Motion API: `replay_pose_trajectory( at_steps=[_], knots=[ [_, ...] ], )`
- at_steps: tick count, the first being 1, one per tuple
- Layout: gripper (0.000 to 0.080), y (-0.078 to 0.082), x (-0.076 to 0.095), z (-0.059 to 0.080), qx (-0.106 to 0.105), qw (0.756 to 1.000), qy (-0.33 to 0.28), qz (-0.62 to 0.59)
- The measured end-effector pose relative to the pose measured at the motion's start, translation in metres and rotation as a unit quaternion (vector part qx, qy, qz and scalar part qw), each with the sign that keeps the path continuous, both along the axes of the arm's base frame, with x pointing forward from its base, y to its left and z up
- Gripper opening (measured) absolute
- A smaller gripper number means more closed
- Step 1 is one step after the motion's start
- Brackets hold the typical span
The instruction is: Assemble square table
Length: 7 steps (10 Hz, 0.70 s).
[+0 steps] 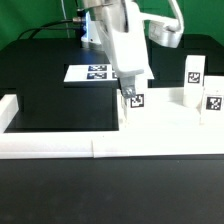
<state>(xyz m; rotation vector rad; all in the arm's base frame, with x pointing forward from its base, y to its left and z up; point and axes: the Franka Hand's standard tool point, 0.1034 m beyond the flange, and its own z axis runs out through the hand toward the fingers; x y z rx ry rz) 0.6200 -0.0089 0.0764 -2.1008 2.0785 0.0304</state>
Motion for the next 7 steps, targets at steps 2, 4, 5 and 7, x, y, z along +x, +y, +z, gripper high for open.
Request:
replay_pose_trajectory(
  at_steps=[2, 4, 5, 7],
  knots=[
    [0.0302, 0.001, 0.0, 0.0, -0.005, 0.999, -0.004, 0.036],
    [0.0611, 0.013, 0.002, 0.002, -0.03, 0.98, -0.004, 0.197],
    [0.0611, 0.021, 0.003, 0.003, -0.034, 0.963, -0.003, 0.267],
    [0.0646, 0.017, 0.003, 0.002, -0.04, 0.951, -0.012, 0.307]
  ],
)
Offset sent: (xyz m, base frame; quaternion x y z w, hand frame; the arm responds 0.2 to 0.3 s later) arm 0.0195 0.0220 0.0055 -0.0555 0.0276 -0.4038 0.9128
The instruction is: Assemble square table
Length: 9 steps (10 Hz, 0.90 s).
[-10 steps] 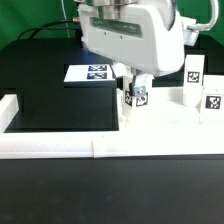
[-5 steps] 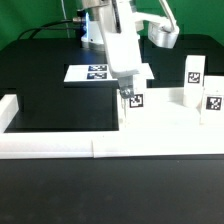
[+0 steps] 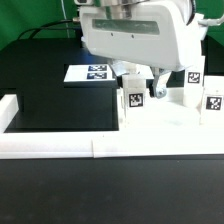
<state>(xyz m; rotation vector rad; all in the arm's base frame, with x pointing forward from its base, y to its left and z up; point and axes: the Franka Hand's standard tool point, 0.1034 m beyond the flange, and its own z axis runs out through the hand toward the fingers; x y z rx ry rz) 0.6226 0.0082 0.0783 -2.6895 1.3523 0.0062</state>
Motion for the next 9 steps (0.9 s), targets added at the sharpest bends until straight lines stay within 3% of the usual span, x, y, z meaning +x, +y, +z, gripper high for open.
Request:
replay_pose_trajectory(
  at_steps=[2, 4, 6, 8, 9],
  knots=[
    [0.0646, -0.001, 0.0006, 0.0001, -0.01, 0.996, -0.012, 0.093],
    [0.0649, 0.0003, 0.0047, -0.0009, -0.042, 0.968, -0.046, 0.243],
    [0.0649, 0.0012, 0.0042, -0.0015, -0.045, 0.963, -0.047, 0.262],
    [0.0375, 0.0014, 0.0041, -0.0018, -0.043, 0.966, -0.046, 0.249],
    [0.0375, 0.0012, 0.0039, -0.0021, -0.042, 0.969, -0.045, 0.24]
  ],
)
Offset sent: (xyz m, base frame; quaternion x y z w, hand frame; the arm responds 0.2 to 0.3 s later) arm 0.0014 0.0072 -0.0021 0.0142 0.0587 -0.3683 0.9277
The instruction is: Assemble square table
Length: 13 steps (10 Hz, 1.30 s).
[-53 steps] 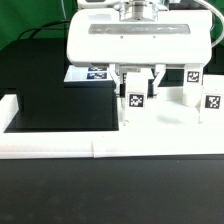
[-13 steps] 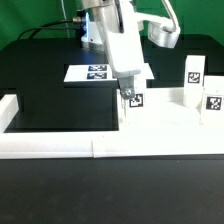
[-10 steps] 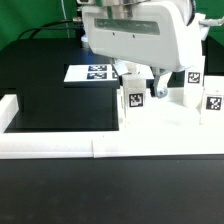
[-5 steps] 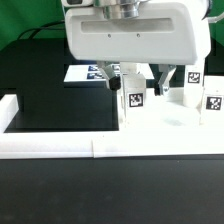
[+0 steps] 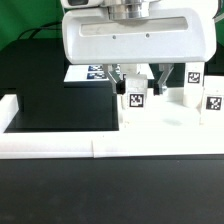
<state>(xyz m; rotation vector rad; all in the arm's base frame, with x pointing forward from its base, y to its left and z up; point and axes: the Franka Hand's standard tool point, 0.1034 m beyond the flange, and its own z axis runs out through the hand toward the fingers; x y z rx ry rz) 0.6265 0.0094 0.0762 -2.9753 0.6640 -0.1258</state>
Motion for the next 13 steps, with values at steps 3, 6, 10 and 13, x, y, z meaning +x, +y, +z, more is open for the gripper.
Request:
replay_pose_trajectory(
  at_steps=[3, 6, 10, 13],
  knots=[
    [0.0295, -0.0039, -0.0012, -0.0014, 0.01, 0.994, 0.009, -0.111],
    [0.0294, -0.0084, -0.0001, -0.0034, 0.044, 0.914, 0.039, -0.402],
    [0.03, -0.0046, -0.0034, -0.0053, 0.095, 0.804, 0.031, -0.587],
    [0.0506, 0.0008, -0.0038, -0.0026, 0.067, 0.911, 0.038, -0.404]
  ],
)
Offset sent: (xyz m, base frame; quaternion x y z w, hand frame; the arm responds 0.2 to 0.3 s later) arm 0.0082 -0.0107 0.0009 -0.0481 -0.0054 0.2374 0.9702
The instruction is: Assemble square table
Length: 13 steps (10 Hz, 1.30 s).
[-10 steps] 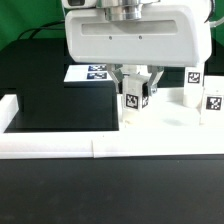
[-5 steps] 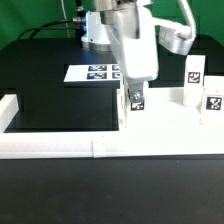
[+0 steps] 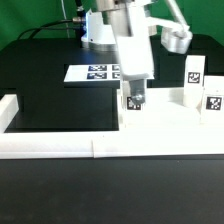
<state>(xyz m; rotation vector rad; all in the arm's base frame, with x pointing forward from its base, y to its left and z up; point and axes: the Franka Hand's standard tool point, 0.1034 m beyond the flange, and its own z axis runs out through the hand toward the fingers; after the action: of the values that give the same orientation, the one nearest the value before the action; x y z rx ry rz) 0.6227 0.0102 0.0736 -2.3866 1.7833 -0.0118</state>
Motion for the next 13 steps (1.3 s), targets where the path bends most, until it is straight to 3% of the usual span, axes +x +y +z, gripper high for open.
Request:
replay_pose_trajectory(
  at_steps=[1, 2, 4, 6, 7, 9, 11, 12, 13],
  knots=[
    [0.0618, 0.0005, -0.0007, -0.0001, -0.004, 0.999, -0.003, 0.054],
    [0.064, 0.0002, -0.0009, -0.0006, -0.006, 0.998, -0.004, 0.064],
    [0.0648, -0.0027, -0.0013, -0.001, -0.017, 0.985, -0.014, 0.168],
    [0.0649, -0.0078, 0.0017, -0.0005, -0.043, 0.935, -0.02, 0.351],
    [0.0649, -0.0036, 0.0009, -0.0021, -0.051, 0.899, -0.026, 0.435],
    [0.0649, -0.0045, 0.0009, -0.0021, -0.051, 0.902, -0.026, 0.428],
    [0.0385, -0.0046, 0.0009, -0.0021, -0.049, 0.907, -0.024, 0.416],
    [0.0385, -0.0048, 0.0008, -0.0021, -0.046, 0.925, -0.02, 0.377],
    [0.0291, -0.0052, 0.0006, -0.0023, -0.044, 0.937, -0.017, 0.347]
  ],
)
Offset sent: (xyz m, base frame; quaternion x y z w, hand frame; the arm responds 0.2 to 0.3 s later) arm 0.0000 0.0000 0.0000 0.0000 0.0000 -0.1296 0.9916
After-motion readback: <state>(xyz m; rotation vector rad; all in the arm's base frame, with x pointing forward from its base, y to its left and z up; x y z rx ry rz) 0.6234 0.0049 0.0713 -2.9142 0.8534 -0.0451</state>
